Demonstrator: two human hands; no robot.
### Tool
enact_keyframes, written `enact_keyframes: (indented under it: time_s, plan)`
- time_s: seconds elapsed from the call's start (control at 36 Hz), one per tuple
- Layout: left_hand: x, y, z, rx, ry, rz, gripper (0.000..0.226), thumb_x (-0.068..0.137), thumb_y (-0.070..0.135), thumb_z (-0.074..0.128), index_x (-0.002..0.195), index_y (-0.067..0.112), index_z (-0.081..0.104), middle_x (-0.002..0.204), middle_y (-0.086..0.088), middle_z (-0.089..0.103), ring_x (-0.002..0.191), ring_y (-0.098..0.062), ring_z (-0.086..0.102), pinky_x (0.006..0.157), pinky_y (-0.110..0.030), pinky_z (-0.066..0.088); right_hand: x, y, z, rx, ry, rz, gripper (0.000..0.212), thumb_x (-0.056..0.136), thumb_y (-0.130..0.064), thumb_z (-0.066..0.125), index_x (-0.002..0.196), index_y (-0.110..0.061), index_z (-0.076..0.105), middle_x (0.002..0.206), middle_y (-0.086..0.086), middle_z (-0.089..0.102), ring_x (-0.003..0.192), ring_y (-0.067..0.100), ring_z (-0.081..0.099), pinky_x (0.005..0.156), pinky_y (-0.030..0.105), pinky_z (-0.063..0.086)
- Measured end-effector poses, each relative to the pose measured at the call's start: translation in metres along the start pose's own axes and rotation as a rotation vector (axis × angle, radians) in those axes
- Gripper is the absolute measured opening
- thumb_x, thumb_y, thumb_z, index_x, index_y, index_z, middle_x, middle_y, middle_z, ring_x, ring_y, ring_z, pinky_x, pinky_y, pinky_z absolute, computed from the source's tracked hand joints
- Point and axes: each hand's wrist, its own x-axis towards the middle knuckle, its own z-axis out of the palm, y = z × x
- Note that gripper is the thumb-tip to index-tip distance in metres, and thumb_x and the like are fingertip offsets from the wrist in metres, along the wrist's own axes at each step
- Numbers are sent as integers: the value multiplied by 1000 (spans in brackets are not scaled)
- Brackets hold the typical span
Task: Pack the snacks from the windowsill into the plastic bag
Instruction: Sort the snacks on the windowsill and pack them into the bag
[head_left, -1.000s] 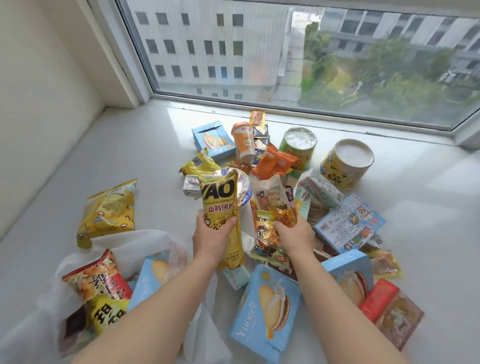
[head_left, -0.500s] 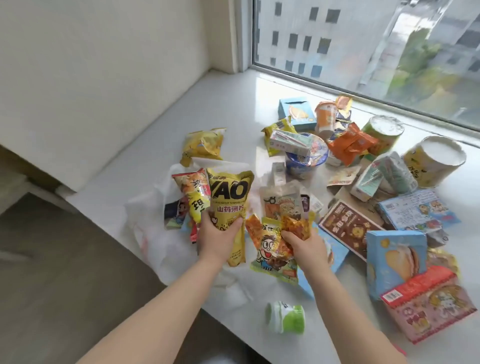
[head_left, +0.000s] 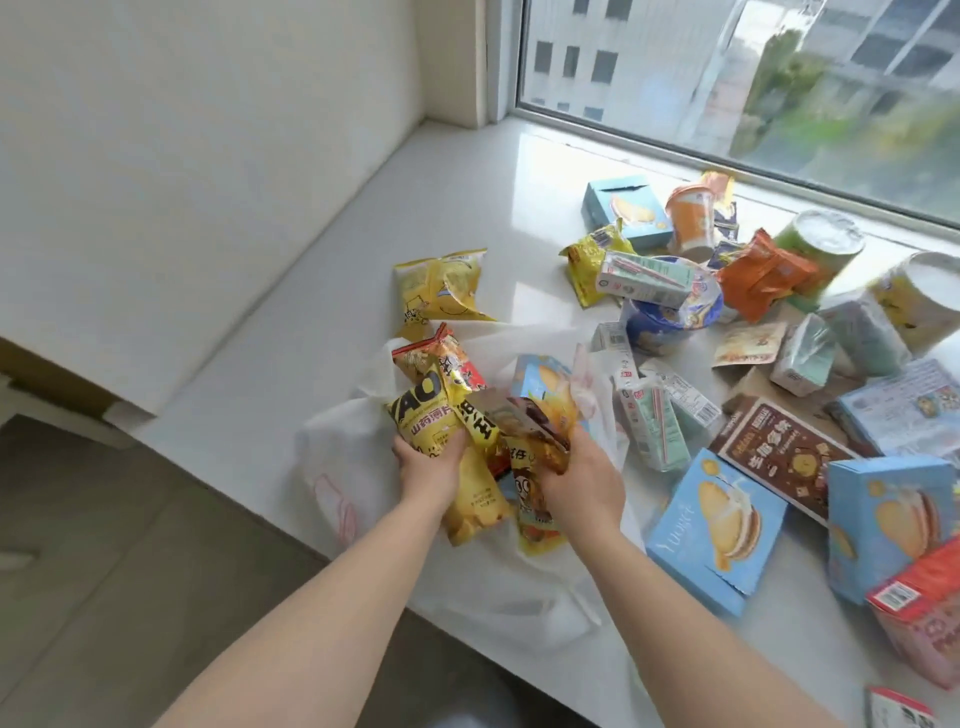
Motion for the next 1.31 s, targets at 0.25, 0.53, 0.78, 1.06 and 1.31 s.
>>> enact_keyframes:
  time_s: [0.25,0.53,0.78,1.06,1.31]
  plan:
    - [34,12,14,290,25,30,76,85,39,61,141,13,16,143,-18,35,127,-38,40,105,-47,35,5,-19,44,-289,-165,-147,38,86,-19,52,122,-14,40,117,3,48,109,25,47,71,35,39]
    - [-2,15,23,538,-30,425,70,96,50,33,152,21,2,157,-13,5,144,-27,3,116,-39,4,14,-7,47,-140,-186,5,53,85,-20,54,132,-9,33,128,9,42,120,29,43,87,39,43]
    - [-5,16,34,980,-9,1059,66,79,69,32,139,42,26,153,-1,6,139,-29,8,106,-65,22,-16,32,31,345,118,-200,47,81,-38,45,118,-12,57,111,-2,54,108,14,49,92,15,34]
    - [-7,-2,55,1175,10,1129,76,78,76,21,145,44,6,155,-5,-7,142,-38,1,99,-75,14,-1,78,38,107,-203,797,59,85,-56,48,124,-12,57,132,14,48,124,33,39,100,38,33]
    - [-11,8,67,1563,-203,1302,66,84,71,6,145,48,17,156,11,-16,142,-28,-21,102,-73,-8,-14,89,12,357,-36,725,18,99,-20,34,99,-8,46,109,20,57,94,33,51,72,32,34]
